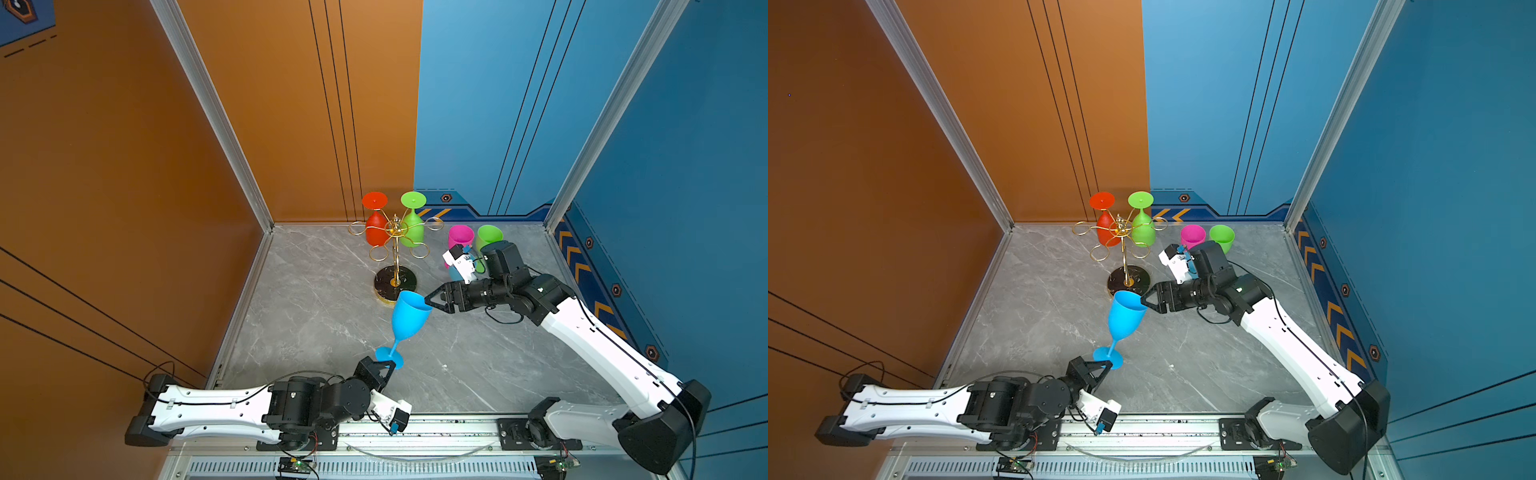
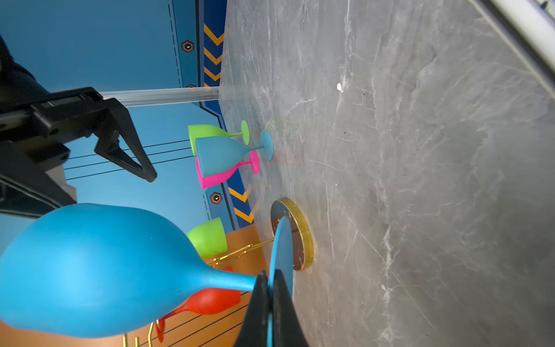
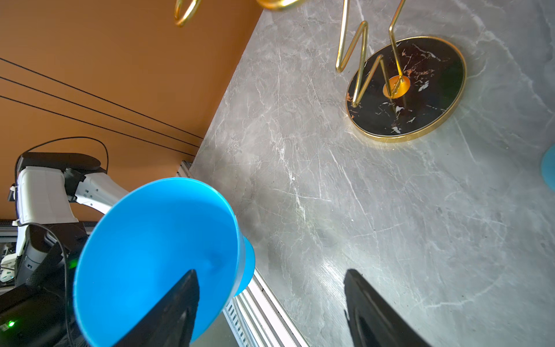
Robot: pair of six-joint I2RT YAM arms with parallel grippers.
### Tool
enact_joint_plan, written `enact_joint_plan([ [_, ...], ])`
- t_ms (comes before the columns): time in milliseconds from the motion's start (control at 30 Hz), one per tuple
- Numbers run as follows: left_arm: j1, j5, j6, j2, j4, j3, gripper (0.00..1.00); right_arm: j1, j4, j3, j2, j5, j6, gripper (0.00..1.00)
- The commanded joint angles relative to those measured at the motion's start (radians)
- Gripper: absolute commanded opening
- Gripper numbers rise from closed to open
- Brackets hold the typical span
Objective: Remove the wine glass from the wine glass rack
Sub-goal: 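Grasp the blue glass bowl with the right gripper while the left holds the foot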
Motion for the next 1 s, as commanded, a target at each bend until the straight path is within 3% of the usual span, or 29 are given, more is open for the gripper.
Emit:
enact_joint_plan([
  [0, -0.018, -0.053, 0.105, 0.003, 0.092, -0.028, 0.0, 0.013, -0.013, 0.034, 0.018, -0.025, 0.007, 0.72],
  [267, -0.018, -0.14, 0.169, 0.029, 0.195, -0.051, 0.0, 0.02, -0.016, 0.039, 0.041, -0.051, 0.015, 0.47],
  [533, -0.018, -0.157, 0.185, 0.042, 0.22, -0.059, 0.0, 0.022, -0.016, 0.038, 0.046, -0.061, 0.019, 0.21],
  [833, -0.018, -0.16, 0.183, 0.044, 0.229, -0.068, 0.0, 0.022, -0.016, 0.034, 0.042, -0.058, 0.019, 0.02],
  [967, -0.016, -0.159, 0.175, 0.043, 0.236, -0.072, 0.06, 0.02, -0.019, 0.034, 0.039, -0.049, 0.013, 0.0],
])
